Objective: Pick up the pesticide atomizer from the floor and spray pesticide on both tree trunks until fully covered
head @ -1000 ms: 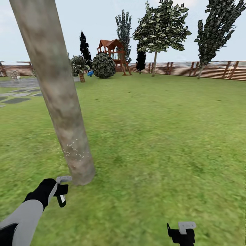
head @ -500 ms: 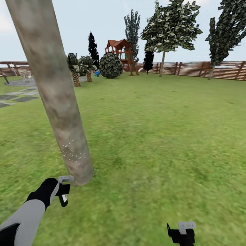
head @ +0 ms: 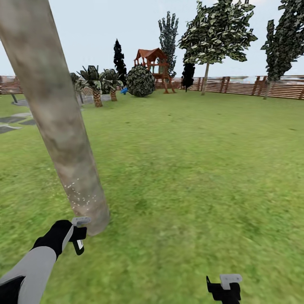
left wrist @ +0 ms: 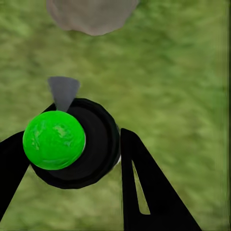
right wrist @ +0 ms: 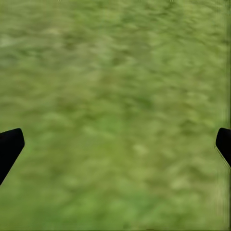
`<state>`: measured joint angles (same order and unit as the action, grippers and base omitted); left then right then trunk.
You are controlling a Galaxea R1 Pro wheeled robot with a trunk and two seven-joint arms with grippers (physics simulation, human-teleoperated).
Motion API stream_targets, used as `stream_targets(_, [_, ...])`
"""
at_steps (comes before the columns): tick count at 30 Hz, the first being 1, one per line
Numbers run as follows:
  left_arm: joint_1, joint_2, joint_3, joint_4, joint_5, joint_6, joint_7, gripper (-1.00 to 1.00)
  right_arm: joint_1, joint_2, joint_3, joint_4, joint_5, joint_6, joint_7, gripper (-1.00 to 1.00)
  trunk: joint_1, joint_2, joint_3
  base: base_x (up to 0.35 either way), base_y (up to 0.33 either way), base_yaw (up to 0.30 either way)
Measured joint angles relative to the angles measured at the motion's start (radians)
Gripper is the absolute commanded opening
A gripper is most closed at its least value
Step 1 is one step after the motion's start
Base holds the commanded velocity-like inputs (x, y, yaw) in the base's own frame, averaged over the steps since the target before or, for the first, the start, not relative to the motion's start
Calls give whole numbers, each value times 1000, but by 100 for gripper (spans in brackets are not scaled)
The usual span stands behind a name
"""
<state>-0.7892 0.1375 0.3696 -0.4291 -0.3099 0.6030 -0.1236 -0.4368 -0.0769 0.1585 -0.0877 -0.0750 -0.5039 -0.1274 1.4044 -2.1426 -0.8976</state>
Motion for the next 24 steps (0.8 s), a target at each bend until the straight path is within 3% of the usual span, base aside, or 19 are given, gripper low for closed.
stream_targets(9, [0, -8, -1, -2, 1, 0, -1, -100, 0, 0, 0, 0, 0, 0, 0, 100, 0, 0, 0, 15, -275, 210])
stream_targets(20, [0, -11, -1, -2, 0, 0, 0, -100, 0, 0, 0, 0, 0, 0, 0, 100, 0, 0, 0, 54, -277, 11])
stream_targets(24, [0, -10, 2, -4, 0, 0, 0, -100, 0, 0, 0, 0, 0, 0, 0, 100, 0, 0, 0, 93, -277, 163])
